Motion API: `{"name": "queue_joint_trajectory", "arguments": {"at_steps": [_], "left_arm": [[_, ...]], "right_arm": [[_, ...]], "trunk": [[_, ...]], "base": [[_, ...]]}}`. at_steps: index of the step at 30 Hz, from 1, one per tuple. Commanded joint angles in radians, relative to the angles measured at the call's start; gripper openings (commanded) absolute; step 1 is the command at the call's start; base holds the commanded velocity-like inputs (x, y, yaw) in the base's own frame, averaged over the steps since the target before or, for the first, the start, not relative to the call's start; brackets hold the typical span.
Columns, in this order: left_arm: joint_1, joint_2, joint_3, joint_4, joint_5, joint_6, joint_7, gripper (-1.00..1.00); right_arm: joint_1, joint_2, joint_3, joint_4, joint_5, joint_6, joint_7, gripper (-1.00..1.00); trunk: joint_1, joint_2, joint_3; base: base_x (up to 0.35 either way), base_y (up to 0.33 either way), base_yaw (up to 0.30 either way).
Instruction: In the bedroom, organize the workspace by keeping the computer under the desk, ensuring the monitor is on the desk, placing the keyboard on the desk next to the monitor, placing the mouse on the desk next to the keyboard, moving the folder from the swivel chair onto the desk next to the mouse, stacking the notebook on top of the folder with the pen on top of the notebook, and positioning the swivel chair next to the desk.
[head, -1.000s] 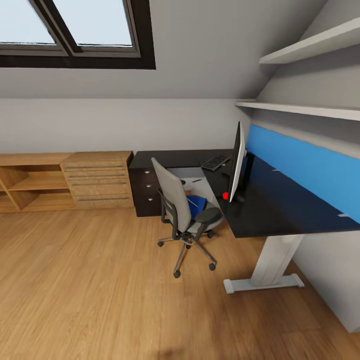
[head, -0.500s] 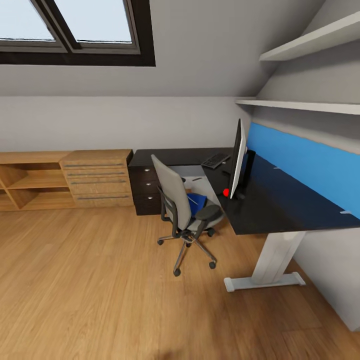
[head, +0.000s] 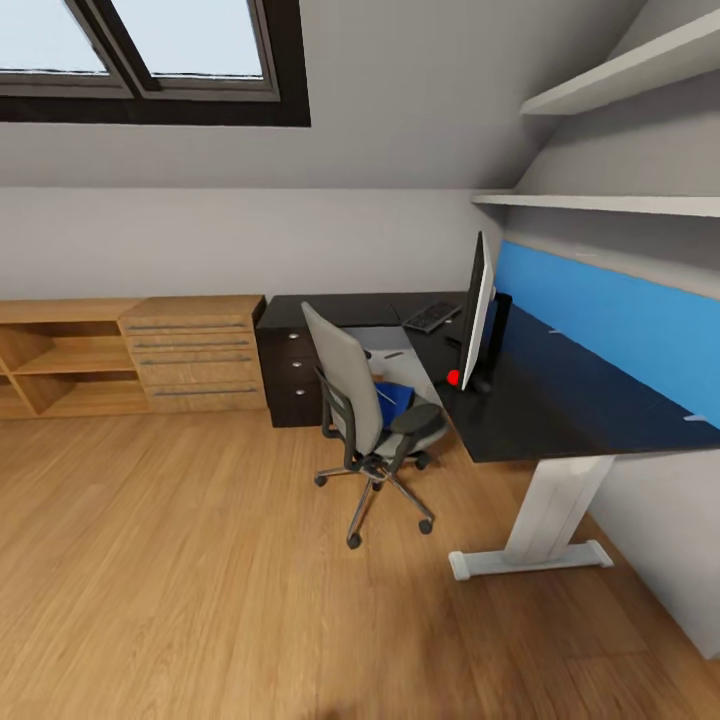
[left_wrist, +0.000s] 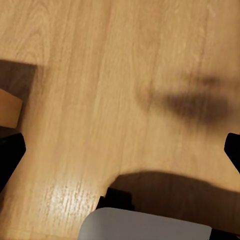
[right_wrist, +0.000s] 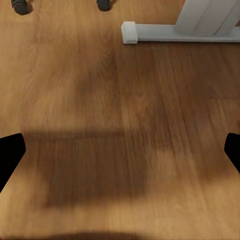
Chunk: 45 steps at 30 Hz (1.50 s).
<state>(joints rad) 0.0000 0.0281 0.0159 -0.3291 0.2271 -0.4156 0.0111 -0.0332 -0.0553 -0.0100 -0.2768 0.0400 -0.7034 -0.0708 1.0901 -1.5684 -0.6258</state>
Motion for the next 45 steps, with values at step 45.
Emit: {"name": "queue_joint_trajectory", "arguments": {"at_steps": [45], "left_arm": [[0.000, -0.001, 0.001, -0.001, 0.000, -0.002, 0.001, 1.00]], "right_arm": [[0.000, 0.001, 0.001, 0.001, 0.006, -0.002, -0.004, 1.00]], "trunk": [[0.173, -0.316, -0.142]], "base": [[0.000, 0.000, 0.000]]}}
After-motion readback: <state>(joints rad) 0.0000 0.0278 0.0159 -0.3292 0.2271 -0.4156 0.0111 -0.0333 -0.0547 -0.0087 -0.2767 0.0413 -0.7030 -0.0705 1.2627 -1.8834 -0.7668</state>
